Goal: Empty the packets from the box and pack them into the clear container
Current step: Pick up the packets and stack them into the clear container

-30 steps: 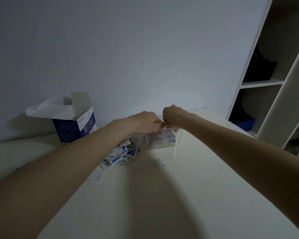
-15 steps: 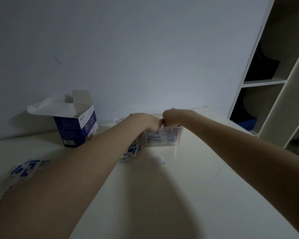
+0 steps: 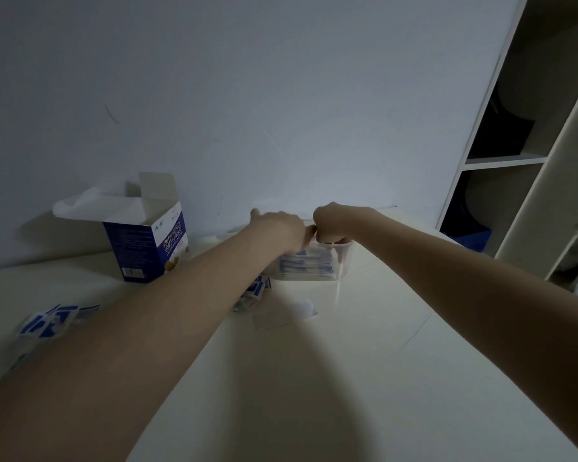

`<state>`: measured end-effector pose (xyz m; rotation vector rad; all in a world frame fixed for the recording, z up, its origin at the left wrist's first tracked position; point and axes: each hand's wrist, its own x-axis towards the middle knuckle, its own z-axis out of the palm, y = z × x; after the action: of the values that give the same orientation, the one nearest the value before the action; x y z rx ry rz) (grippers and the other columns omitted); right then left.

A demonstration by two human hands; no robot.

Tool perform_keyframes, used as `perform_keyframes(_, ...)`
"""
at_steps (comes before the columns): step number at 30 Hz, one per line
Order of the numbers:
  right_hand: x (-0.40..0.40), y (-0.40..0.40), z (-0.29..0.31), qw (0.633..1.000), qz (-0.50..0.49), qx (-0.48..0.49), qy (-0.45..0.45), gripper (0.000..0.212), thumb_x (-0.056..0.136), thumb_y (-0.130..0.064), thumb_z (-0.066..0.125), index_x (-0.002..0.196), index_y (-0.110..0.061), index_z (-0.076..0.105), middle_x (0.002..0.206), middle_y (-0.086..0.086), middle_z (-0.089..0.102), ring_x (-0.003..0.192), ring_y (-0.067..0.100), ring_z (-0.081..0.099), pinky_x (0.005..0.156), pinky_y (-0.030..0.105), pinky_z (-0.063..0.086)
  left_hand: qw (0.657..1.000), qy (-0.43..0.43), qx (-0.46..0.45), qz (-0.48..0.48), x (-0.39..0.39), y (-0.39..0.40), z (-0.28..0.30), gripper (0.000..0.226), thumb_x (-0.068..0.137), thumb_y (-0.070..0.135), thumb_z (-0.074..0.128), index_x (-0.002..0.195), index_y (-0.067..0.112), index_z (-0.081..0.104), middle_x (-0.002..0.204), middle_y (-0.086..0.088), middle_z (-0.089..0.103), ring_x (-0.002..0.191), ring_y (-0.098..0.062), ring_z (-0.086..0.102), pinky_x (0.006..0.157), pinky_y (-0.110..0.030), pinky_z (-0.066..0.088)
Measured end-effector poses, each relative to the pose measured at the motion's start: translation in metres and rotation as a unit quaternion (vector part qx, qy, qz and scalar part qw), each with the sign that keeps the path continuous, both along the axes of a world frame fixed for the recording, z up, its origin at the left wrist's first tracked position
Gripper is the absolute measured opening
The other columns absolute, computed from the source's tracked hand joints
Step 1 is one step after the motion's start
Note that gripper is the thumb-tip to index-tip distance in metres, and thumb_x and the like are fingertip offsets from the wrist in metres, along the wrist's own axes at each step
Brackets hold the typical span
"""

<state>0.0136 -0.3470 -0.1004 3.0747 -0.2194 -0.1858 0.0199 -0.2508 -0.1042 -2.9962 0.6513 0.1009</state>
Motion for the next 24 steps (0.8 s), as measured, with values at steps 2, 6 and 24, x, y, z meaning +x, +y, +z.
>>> perform_keyframes(2,-0.004,0.005,0.013,0.999,0.007,0.039,-0.030,0.024,0.092,-0.003,0.042,0.070,-0.001,0.052,0.069,0.010,0.059,0.058,0.023,0.065,0.067,0.029,0.056,0.998,-0.056,-0.021,-0.019,-0.002,0.007,0.009,0.045,0.099,0.040,0.021,0.067,0.017,0.043,0.067,0.000,0.045,0.071,-0.018,0.044,0.093,-0.040,0.026)
perform_keyframes(6,-0.017,0.027,0.038,0.984,0.056,0.082,-0.147,0.031,0.093,-0.006,0.041,0.062,-0.008,0.044,0.066,0.009,0.058,0.065,0.027,0.072,0.066,0.031,0.058,0.976,-0.194,-0.067,-0.077,-0.010,0.035,0.026,0.033,0.100,0.023,0.023,0.086,0.017,0.053,0.070,0.003,0.050,0.061,-0.015,0.042,0.081,-0.036,0.026)
perform_keyframes(24,-0.063,0.197,-0.047,0.916,0.390,0.095,-0.018,0.055,0.090,-0.045,0.052,0.140,-0.026,0.039,0.144,0.004,0.039,0.132,0.028,0.035,0.108,0.042,0.033,0.961,0.234,0.099,0.106,-0.045,0.251,-0.012,0.085,0.072,0.045,0.074,0.140,0.035,0.024,0.140,0.002,0.035,0.123,-0.022,0.042,0.084,-0.032,0.051)
